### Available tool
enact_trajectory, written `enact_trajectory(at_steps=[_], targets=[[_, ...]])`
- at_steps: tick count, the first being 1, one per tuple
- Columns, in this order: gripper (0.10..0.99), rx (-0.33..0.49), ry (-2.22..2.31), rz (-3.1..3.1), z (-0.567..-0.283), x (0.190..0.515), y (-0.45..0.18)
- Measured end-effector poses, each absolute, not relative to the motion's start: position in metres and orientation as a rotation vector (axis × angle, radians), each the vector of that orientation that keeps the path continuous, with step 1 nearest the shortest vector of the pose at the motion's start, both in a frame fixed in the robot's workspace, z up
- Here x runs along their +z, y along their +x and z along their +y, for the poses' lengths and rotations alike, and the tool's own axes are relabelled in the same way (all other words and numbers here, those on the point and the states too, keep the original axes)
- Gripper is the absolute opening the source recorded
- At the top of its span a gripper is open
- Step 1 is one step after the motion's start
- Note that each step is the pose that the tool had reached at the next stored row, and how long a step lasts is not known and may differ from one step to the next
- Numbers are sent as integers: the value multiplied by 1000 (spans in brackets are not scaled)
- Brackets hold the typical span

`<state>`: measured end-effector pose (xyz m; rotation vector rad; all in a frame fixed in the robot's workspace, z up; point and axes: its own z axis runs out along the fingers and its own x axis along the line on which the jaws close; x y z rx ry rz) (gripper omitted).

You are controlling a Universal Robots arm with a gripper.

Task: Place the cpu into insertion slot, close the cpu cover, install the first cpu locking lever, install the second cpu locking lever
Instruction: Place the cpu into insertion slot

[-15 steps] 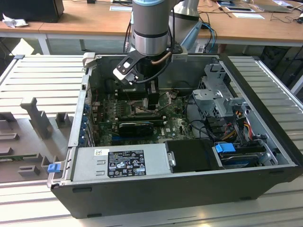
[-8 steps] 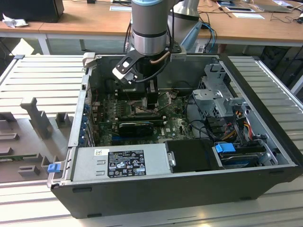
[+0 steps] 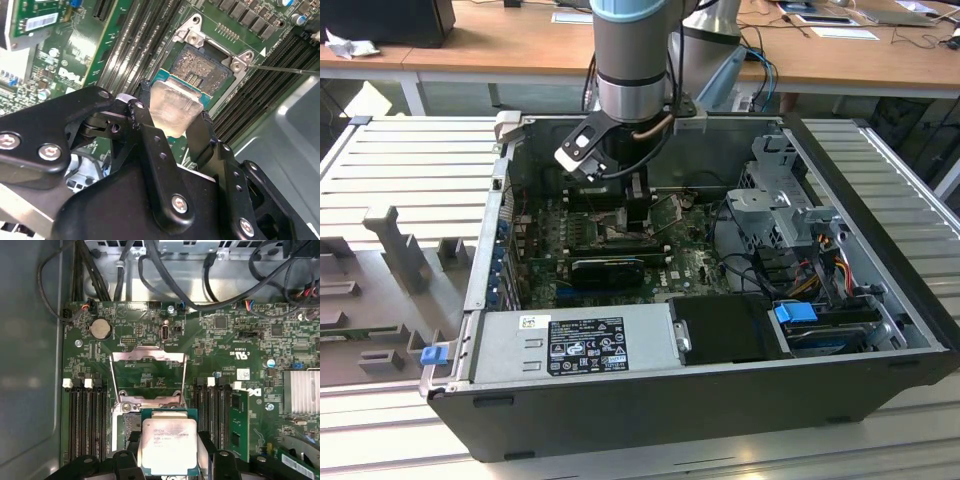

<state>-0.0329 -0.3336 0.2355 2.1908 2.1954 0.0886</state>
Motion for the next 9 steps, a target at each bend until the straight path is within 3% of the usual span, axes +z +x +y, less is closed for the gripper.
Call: enact_trajectory(at_steps=[9], targets=[[525,94,2193,2197,-331,230,-48]])
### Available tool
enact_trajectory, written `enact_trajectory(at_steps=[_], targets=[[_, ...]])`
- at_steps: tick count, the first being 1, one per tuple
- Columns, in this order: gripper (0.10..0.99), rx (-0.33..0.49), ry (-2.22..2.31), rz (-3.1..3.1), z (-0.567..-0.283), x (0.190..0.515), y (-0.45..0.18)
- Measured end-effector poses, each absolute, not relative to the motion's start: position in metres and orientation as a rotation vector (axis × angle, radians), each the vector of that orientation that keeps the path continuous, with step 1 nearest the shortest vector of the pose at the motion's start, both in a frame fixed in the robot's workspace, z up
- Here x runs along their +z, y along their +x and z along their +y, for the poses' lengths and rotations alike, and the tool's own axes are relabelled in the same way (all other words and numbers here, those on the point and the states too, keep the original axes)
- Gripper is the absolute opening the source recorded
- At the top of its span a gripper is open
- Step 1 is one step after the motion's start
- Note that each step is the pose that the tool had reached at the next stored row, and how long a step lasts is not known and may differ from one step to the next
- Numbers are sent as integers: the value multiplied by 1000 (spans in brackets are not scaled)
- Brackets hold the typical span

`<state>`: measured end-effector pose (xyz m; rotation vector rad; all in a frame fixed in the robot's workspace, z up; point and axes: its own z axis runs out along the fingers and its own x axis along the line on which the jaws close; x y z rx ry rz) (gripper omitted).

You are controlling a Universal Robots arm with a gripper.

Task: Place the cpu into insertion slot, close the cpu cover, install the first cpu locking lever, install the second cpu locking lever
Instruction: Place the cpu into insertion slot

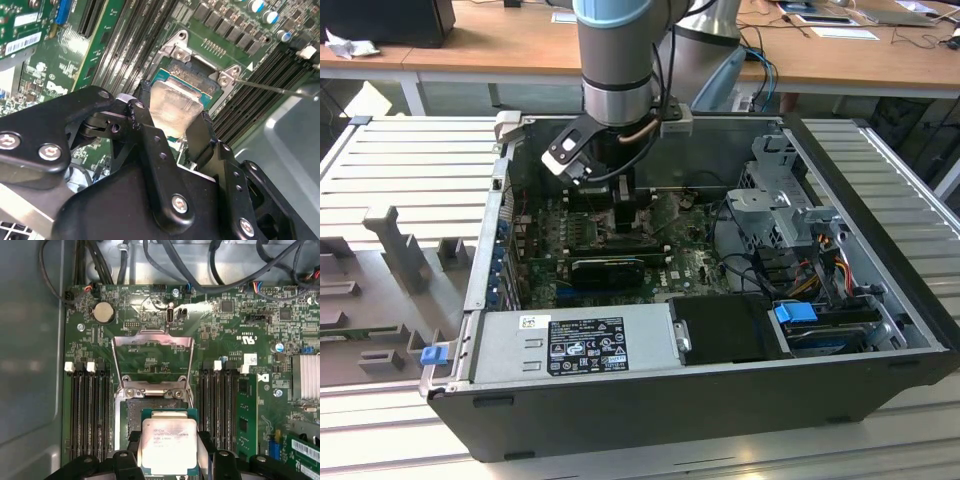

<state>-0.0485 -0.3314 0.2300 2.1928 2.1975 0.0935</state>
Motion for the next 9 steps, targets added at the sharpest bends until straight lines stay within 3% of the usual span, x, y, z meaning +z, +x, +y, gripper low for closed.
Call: enact_trajectory(at_steps=[9], targets=[[525,95,2199,2192,-330,222,-51]])
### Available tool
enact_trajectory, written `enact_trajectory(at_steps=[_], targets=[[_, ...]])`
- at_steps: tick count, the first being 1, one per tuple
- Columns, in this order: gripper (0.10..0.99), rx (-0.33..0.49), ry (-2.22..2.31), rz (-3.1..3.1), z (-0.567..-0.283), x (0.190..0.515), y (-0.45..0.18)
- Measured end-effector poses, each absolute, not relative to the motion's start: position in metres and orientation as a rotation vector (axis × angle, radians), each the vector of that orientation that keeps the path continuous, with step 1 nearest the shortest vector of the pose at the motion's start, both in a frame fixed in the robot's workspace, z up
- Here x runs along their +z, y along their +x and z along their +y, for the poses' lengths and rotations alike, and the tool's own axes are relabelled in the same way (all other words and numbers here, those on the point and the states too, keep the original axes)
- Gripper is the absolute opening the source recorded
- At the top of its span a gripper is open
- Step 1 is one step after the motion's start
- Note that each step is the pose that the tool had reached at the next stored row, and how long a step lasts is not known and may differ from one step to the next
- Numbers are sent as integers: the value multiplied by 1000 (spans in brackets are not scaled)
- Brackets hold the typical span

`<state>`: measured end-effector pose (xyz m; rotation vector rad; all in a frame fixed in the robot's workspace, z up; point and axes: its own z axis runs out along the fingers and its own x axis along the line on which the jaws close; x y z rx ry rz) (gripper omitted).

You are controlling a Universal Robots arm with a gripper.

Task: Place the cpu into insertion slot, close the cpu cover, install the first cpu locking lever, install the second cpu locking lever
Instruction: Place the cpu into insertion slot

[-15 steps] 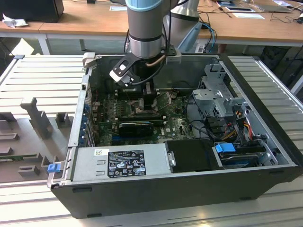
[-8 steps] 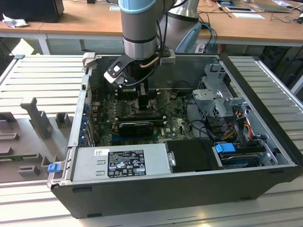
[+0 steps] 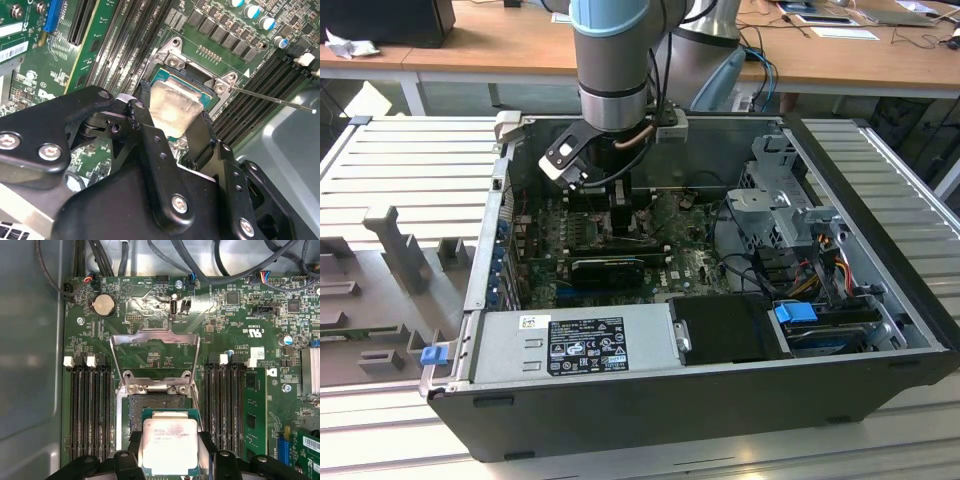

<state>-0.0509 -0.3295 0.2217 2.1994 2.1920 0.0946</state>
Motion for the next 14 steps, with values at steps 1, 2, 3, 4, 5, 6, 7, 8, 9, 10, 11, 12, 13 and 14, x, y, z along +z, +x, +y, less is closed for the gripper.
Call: enact_trajectory(at_steps=[1,2,3,4,5,6,7,8,9,10,11,12,13,14], targets=[[525,94,2199,2192,-330,221,-51],[525,95,2199,2192,-330,221,-51],[525,95,2199,2192,-329,220,-51],[525,95,2199,2192,-330,220,-51],[525,95,2199,2192,-329,219,-51],[525,95,2200,2192,-329,219,-51],[525,95,2200,2192,-329,218,-51],[525,96,2200,2192,-329,217,-51],[525,96,2201,2192,-328,216,-51],[525,96,2200,2192,-328,215,-51],[525,96,2200,2192,-327,215,-50],[525,96,2200,2192,-327,214,-49],[525,96,2201,2192,-327,213,-48],[525,96,2201,2192,-326,211,-47]])
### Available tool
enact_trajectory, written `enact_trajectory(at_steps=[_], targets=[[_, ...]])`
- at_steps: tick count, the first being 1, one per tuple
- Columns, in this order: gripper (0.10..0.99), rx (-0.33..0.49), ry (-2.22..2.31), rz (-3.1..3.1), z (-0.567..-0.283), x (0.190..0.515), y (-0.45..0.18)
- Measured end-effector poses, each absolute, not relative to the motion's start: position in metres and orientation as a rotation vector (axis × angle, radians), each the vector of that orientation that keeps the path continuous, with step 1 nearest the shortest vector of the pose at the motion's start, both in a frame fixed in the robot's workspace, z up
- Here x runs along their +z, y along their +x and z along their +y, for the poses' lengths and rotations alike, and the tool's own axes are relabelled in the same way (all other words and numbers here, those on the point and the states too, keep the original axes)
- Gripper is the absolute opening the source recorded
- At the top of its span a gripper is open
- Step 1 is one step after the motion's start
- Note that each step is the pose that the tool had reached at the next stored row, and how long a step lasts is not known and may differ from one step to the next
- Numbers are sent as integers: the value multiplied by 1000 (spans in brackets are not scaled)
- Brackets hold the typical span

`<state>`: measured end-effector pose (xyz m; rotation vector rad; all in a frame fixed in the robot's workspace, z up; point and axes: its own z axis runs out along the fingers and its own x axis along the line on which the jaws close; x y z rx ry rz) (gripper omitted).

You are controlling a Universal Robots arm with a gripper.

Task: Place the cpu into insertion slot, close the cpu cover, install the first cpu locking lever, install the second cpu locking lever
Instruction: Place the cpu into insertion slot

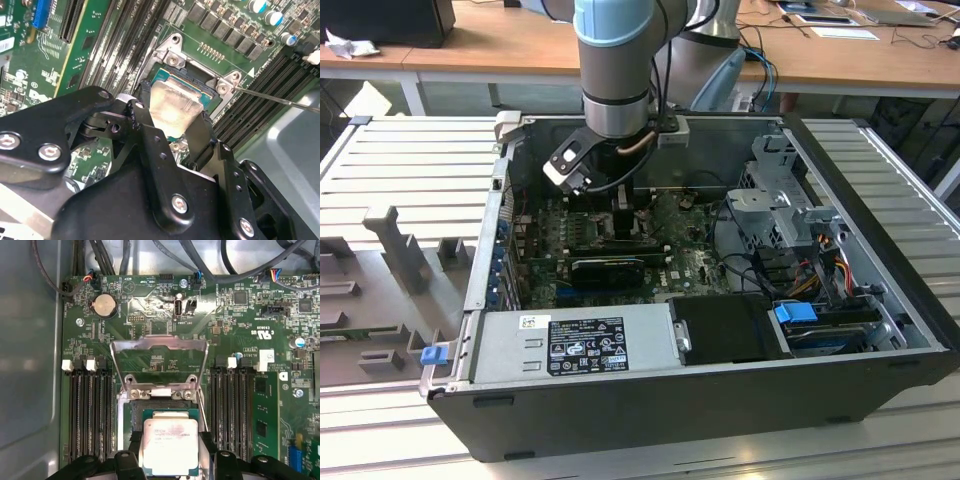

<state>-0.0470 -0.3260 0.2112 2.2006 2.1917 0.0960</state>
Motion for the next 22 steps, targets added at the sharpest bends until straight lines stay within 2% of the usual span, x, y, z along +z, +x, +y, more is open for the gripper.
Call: enact_trajectory(at_steps=[16,17,22], targets=[[525,96,2195,2197,-320,202,-45],[600,96,2195,2197,-320,204,-45],[600,96,2196,2197,-320,211,-45]])
